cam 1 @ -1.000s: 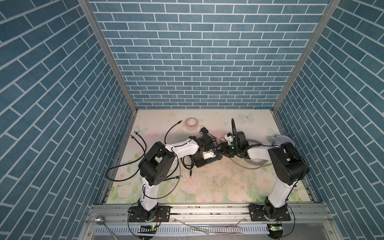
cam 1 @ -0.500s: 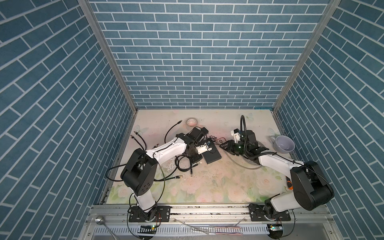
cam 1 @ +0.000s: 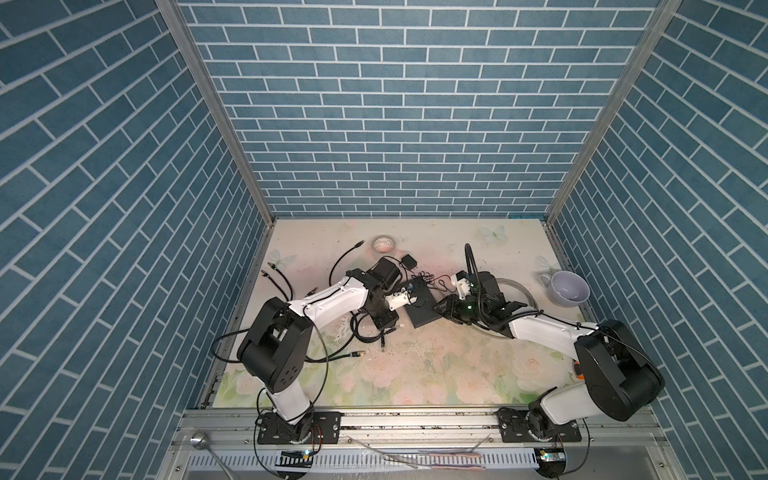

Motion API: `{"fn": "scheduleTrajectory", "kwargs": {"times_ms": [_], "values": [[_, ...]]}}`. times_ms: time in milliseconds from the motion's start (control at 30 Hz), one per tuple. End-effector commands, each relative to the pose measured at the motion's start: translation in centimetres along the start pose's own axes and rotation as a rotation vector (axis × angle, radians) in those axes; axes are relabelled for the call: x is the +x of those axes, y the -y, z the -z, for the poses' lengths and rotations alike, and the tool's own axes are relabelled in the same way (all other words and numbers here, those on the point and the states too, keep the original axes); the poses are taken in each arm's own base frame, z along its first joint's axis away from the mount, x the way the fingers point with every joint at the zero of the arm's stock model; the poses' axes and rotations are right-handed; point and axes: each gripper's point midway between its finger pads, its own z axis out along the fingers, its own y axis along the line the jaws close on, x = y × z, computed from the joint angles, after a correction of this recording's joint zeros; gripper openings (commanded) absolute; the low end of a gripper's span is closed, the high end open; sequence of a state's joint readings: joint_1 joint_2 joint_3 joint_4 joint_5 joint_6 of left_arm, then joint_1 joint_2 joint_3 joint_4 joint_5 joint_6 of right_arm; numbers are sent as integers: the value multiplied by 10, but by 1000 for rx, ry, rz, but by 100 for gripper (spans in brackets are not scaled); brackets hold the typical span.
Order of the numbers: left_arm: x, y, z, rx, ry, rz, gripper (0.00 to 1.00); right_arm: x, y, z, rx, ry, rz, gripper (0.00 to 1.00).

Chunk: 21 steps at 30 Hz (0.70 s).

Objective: Insert the plug into the switch port

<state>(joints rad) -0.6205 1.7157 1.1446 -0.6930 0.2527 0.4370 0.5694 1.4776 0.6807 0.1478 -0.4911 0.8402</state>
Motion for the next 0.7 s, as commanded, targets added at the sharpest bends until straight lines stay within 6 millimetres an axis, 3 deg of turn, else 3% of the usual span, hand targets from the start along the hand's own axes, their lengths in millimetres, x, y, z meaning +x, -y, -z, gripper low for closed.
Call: {"fn": "scheduleTrajectory", "kwargs": {"times_ms": [0,433,667], "values": [[13,4,-10,13,-55,6,35,-4,1,-3,2,14,7,31],[21,10,-29,32,-104,-4,35,-6,0,-13,-23,-7,11,29],[30,4,-40,4,-158,-2,34,-6,-1,-14,-30,-10,11,28]]}}
